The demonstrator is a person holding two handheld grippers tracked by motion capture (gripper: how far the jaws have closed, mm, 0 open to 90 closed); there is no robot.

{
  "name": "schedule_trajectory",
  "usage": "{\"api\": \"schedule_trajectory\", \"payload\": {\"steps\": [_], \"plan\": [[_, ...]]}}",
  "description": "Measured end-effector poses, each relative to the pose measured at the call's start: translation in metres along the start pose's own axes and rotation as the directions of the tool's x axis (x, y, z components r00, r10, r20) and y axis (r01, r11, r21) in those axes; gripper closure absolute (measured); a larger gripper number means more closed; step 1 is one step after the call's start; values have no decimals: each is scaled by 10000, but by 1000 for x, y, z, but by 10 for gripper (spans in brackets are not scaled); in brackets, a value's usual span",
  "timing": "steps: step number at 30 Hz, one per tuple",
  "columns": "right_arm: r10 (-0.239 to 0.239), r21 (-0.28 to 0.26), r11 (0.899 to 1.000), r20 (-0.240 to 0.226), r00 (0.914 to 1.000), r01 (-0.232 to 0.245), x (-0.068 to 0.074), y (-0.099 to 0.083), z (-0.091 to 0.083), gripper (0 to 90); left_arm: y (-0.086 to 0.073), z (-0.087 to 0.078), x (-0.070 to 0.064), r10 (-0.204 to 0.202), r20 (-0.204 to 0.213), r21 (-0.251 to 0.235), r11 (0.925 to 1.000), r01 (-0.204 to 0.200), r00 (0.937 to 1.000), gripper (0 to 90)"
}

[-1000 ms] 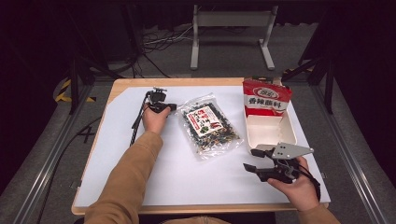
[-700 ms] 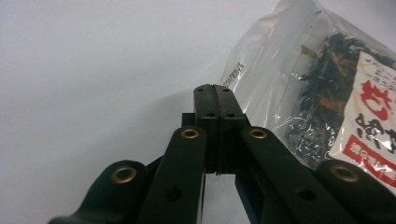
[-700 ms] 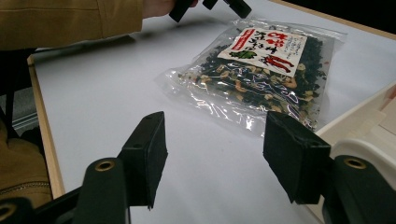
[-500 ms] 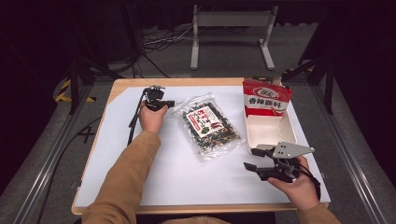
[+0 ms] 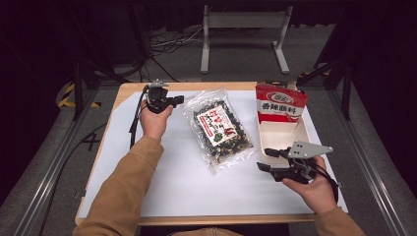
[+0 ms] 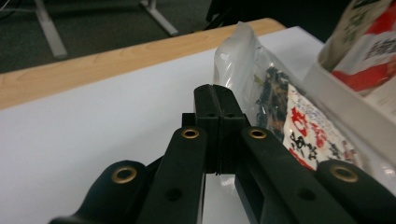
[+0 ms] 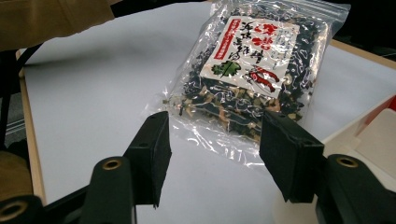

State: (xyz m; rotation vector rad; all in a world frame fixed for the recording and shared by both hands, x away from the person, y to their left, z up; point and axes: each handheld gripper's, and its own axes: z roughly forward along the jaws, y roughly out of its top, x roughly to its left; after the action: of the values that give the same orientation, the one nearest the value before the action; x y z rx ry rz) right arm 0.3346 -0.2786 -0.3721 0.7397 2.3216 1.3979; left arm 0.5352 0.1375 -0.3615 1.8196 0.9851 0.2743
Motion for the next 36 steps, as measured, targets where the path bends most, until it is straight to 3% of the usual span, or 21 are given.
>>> {"api": "schedule_trajectory", "payload": {"steps": [6,12,18,23,29,30,36], "plan": [[-178,-93,9998,-5,9998,178,-5,14,4,438,8,-22,-20,489,351,-698,9965,-463,9982,900],[-277,-170,9995,17,9996,277,-15,29,9,389,14,-42,-41,1151,496,-1219,9866,-1084,9921,900],[-80,-300,9995,56,10000,81,-28,40,17,343,16,-57,-58,1474,819,-1667,9771,-1323,9857,900],[56,-408,9992,99,9999,-52,-37,46,22,287,15,-71,-73,1901,1050,-2023,9651,-1662,9761,900],[-129,-514,9986,303,9995,145,-50,56,29,269,15,-86,-97,2572,1363,-2448,9445,-2190,9567,900],[-149,-540,9984,330,9993,167,-52,58,29,268,15,-86,-97,2572,1363,-2448,9445,-2190,9567,900],[-285,-577,9979,345,9990,305,-60,66,34,243,12,-100,-120,3190,1602,-2838,9213,-2659,9341,900]]}}
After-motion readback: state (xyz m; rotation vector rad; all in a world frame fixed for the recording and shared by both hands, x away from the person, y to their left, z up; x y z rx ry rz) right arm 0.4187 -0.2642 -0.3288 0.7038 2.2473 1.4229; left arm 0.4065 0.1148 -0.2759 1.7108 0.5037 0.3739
